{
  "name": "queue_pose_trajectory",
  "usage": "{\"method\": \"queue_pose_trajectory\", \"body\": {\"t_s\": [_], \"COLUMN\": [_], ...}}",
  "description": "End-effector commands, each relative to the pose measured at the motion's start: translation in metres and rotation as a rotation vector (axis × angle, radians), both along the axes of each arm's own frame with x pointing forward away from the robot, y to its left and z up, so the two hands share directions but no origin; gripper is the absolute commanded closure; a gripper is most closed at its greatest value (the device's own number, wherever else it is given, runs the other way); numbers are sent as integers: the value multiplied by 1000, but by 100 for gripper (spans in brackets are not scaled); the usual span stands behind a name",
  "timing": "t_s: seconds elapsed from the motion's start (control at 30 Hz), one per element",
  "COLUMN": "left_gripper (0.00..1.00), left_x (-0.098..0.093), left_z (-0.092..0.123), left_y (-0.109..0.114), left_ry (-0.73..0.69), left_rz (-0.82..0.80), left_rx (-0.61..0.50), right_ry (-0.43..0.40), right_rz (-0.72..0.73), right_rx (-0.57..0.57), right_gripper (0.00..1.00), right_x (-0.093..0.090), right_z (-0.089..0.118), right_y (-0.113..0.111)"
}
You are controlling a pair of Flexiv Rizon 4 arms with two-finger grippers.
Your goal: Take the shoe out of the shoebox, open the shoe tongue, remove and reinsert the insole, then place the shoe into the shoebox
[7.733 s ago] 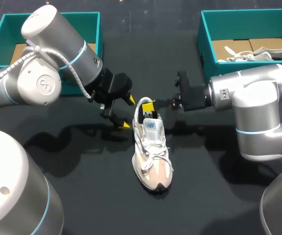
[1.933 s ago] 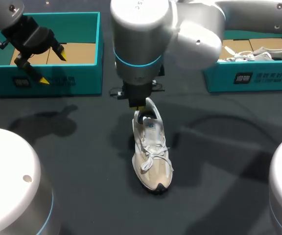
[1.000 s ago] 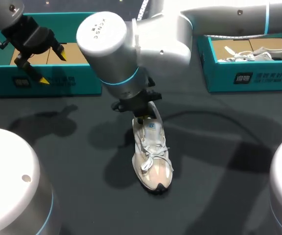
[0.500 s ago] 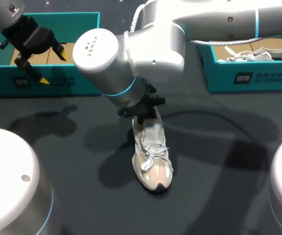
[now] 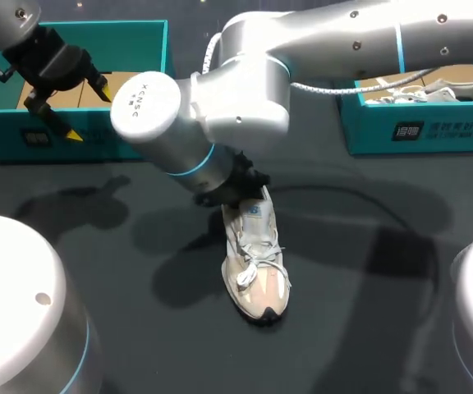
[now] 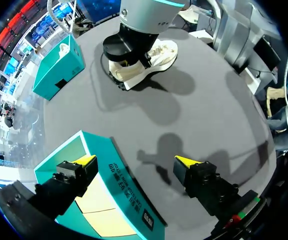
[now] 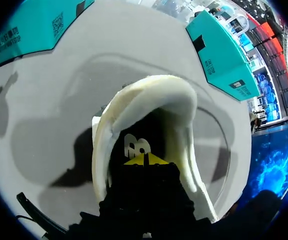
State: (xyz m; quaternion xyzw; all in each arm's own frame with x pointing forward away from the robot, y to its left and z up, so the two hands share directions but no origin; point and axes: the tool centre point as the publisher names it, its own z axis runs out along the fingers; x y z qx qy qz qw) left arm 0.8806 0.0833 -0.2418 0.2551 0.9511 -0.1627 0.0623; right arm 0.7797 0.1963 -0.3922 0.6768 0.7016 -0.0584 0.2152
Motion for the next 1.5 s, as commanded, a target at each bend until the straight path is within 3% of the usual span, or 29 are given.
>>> {"method": "queue_pose_trajectory", "body": {"t_s": [0.03,0.2,0.3,0.47,0.73,0.9,1.03,1.27,1.5], "left_gripper": [0,0,0,0,0,0,0,0,0], "left_x": [0,0,0,0,0,0,0,0,0], "left_z": [0,0,0,0,0,0,0,0,0], "left_y": [0,0,0,0,0,0,0,0,0], "left_ry": [0,0,0,0,0,0,0,0,0], "left_rz": [-1,-1,-1,-1,-1,-1,-1,-1,-1], "left_rx": [3,3,3,3,3,3,3,3,3], "right_ry": [-29,-100,-119,-111,-58,-27,2,-43,-31], "right_rz": [-8,-14,-21,-25,-46,-36,7,23,35], "right_rx": [37,-26,-72,-87,-115,-57,-24,-47,-60], "right_gripper": [100,100,100,100,100,100,100,100,100], "right_x": [-10,-16,-16,-10,-4,-3,-3,-5,2], "right_z": [3,31,38,31,3,-9,-1,41,31], "right_y": [-7,-4,-5,-9,-18,-16,-7,-2,-12]}}
